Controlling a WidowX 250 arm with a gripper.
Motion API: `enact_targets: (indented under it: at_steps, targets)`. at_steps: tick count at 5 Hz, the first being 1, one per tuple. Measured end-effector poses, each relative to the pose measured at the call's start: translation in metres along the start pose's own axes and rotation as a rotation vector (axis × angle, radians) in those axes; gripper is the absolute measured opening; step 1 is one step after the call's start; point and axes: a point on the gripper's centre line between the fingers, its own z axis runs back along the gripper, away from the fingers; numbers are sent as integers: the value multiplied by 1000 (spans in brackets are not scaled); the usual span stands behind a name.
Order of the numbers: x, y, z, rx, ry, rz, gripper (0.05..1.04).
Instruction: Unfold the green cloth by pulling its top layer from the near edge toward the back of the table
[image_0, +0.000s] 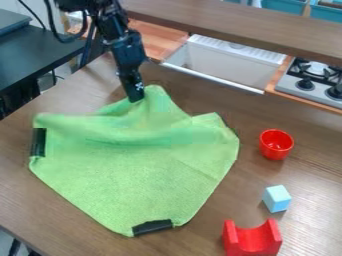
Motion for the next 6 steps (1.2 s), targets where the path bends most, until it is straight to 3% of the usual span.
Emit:
enact_targets:
  at_steps: [6]
  targets:
    - [15,51,-1,87,29,78,64]
